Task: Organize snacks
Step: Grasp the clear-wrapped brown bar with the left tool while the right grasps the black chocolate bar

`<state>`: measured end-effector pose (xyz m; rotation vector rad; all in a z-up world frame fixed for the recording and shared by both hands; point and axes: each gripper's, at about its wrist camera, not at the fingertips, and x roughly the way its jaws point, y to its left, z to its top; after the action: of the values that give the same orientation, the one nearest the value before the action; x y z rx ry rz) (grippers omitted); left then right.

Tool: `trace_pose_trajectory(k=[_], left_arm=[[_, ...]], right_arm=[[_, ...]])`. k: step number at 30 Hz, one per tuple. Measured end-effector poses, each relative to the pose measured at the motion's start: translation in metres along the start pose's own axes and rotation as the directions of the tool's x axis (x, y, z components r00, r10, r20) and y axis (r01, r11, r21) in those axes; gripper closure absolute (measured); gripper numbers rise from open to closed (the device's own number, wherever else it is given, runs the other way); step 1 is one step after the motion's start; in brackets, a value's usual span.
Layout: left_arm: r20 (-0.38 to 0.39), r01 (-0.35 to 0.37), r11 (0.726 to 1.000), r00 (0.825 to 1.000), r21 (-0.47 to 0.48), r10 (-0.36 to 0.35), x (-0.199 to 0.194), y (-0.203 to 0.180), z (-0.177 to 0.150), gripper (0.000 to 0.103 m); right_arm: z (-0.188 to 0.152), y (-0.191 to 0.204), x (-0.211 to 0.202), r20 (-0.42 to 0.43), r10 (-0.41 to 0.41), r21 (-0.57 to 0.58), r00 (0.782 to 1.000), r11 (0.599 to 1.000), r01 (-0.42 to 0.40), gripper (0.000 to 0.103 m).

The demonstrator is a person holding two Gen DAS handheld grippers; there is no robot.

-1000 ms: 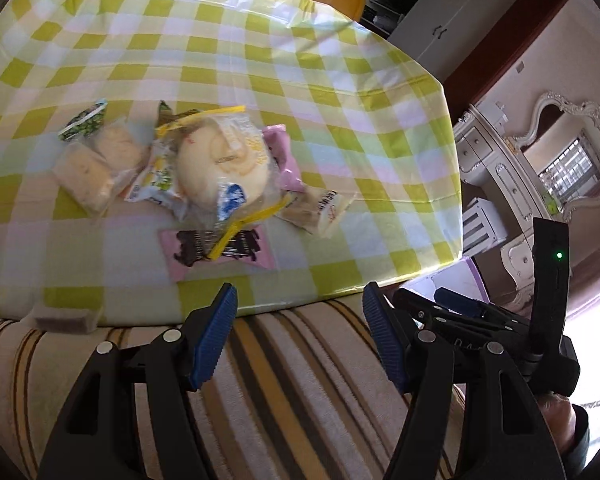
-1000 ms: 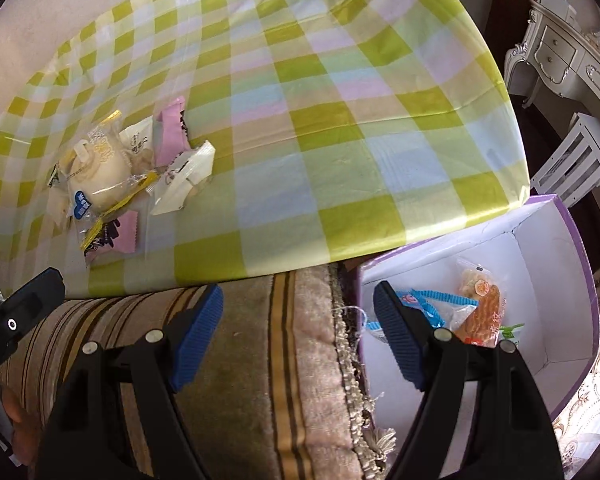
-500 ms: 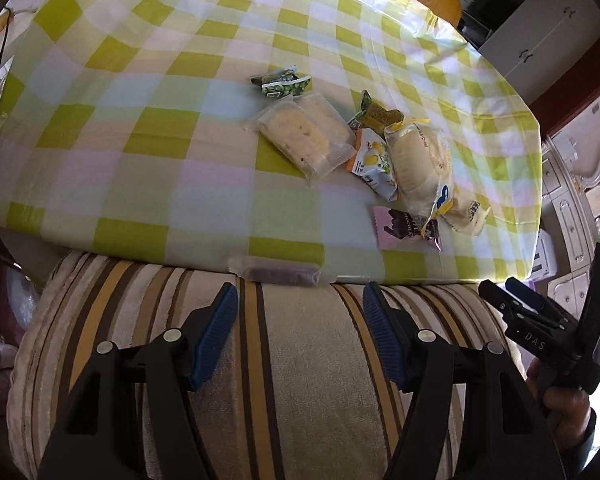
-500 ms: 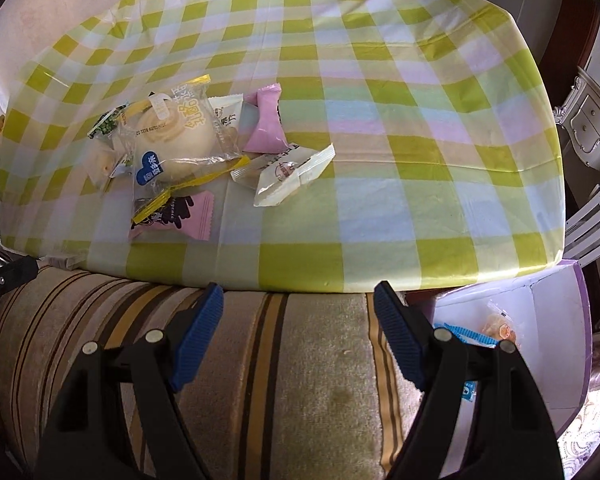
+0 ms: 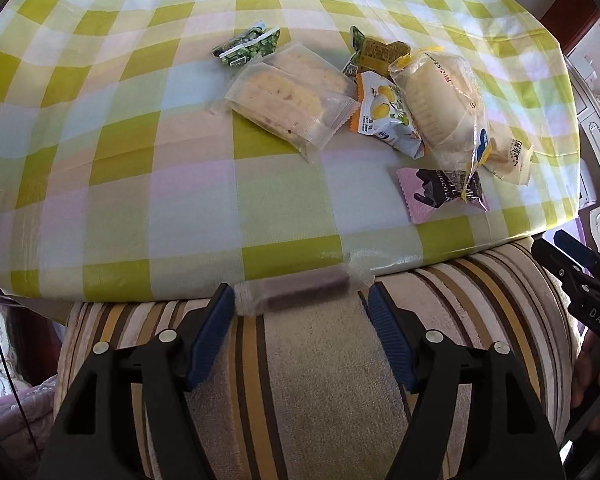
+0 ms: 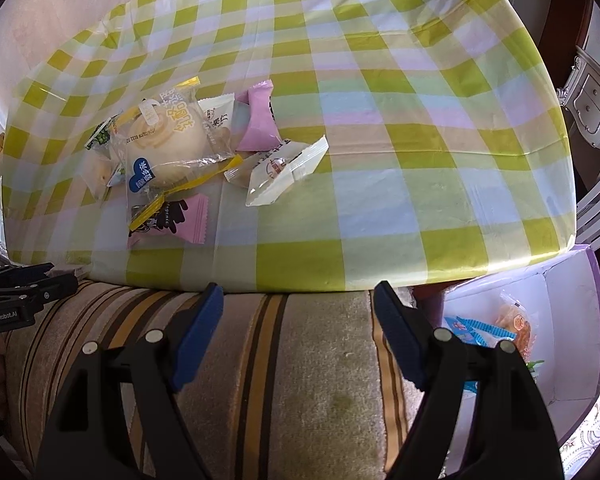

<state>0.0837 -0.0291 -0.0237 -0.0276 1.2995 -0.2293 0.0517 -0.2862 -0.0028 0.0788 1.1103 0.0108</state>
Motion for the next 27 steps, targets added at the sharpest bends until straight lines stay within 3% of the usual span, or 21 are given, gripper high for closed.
trace_pose_trajectory(k=[5, 15, 27], left_arm=[[-0.002, -0.033, 0.999, 0.999, 0.016, 0.033, 0.006, -0.007, 0.004, 0.032], [0.024, -0.047, 0.998, 0.999, 0.028, 0.047, 0.002, -0.010, 0.003, 0.051], [0.089, -0.033, 0.999, 0.995, -0.008, 0.033, -0.006, -0.007, 0.007, 0.053]], right_arm=[[0.000, 0.000, 0.002, -0.003, 0.012, -0.001, 1.000, 1.000, -0.012, 0.026], [0.000, -0.001, 0.004, -0.007, 0.018, 0.008, 1.000, 1.000, -0.018, 0.026], [0.020, 0.010, 0.007, 0.042, 0.030, 0.010, 0.999, 0.999, -0.031, 0.026]])
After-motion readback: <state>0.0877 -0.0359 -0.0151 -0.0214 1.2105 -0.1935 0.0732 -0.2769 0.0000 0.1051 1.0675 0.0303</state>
